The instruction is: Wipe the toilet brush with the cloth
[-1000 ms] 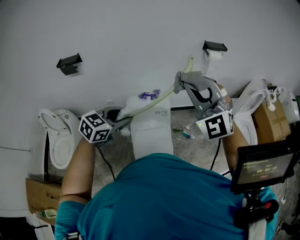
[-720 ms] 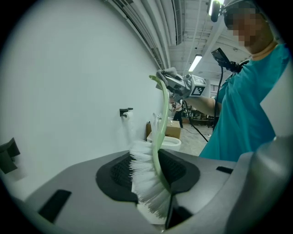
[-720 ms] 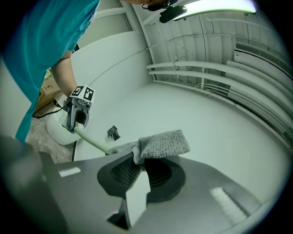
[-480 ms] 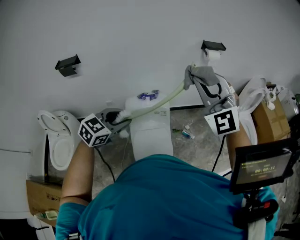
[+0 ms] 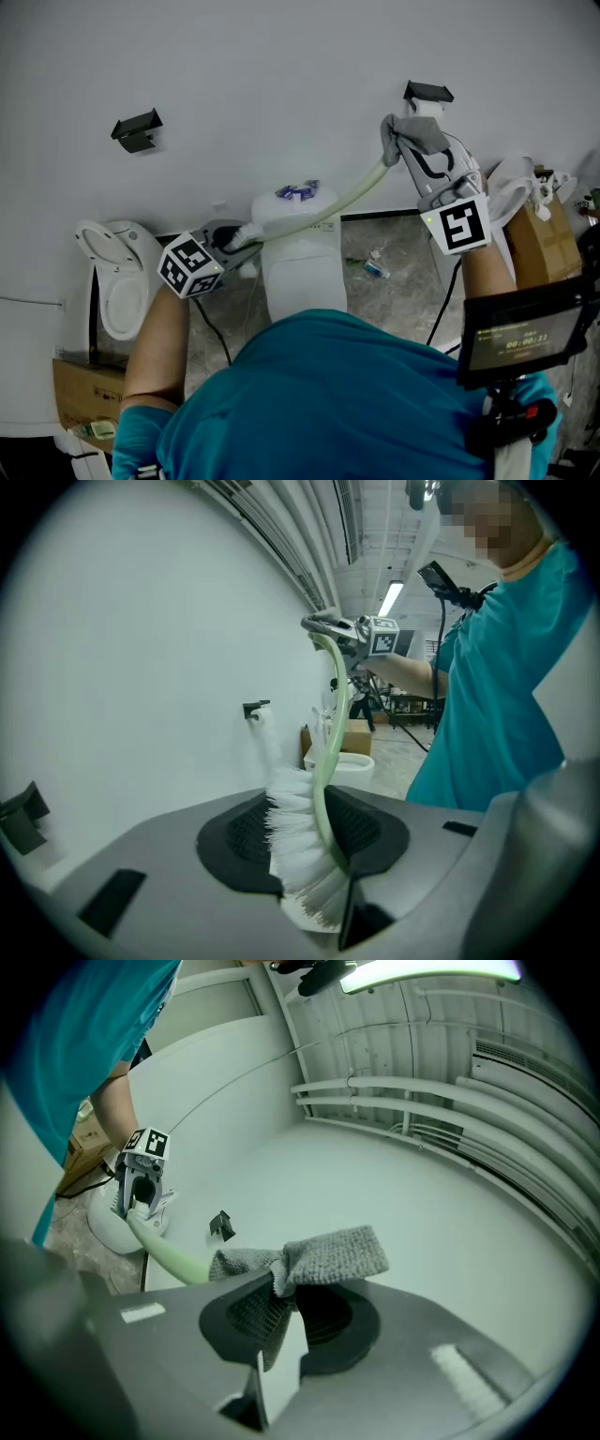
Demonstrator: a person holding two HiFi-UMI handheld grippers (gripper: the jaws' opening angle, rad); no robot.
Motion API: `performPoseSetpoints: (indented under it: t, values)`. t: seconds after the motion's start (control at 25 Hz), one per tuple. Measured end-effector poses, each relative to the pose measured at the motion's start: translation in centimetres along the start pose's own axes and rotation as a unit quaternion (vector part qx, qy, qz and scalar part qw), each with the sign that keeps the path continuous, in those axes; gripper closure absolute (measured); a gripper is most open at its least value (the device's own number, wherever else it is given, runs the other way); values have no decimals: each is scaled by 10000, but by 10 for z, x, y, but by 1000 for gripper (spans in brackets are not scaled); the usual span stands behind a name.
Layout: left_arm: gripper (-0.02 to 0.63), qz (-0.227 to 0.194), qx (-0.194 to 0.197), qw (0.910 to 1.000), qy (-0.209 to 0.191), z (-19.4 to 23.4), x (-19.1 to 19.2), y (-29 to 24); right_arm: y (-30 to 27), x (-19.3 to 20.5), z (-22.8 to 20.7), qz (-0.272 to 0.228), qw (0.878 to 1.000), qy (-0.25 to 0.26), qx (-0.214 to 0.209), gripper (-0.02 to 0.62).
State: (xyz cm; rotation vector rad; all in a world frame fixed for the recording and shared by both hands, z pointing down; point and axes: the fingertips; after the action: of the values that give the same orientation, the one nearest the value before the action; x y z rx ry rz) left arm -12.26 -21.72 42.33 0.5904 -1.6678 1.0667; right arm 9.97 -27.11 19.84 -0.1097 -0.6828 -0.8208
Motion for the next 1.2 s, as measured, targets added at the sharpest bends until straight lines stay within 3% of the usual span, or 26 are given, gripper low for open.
performPoseSetpoints:
  t: [0.16, 0.24, 0.36, 0.52, 0.64, 0.76, 0.92, 1.2]
  values:
    - [449, 594, -750, 9949, -326, 21, 20, 3, 3, -15, -7, -263, 9983, -522, 55, 560]
    - [449, 813, -1091, 9896, -463, 29, 22, 5, 6, -22, 6, -241, 9985, -482, -137, 560]
    - [450, 931, -1414, 9851, -308, 35, 20, 4, 8, -23, 66, 321, 9951, -288, -885, 560]
    - [450, 980, -1735, 9799, -68, 36, 8, -6, -10, -38, 168, 26, 9849, -116, -1729, 560]
    - [449, 1068, -1815, 9776, -44, 32, 2, -20, -26, -34, 222, 70, 9768, 351, -2110, 560]
    - [449, 1067, -1825, 9774, -59, 29, -5, -31, -42, -25, 250, 214, 9718, 835, -2194, 560]
    - [449, 1017, -1708, 9800, -104, 21, -15, -40, -50, -5, 263, 520, 9661, 1274, -2182, 560]
    - [449, 972, -1704, 9805, -153, 21, -19, -37, -49, 10, 261, 736, 9639, 1470, -2095, 560]
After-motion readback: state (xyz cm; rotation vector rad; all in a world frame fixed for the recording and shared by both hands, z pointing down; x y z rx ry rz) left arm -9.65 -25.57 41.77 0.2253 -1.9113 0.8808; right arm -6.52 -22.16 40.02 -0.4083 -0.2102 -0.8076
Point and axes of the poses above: the fingertips, and each gripper's own axes: y backward along the fingers, z to its left, x out of its underside, and after that the axes turned 7 degrees about -z, right-handed
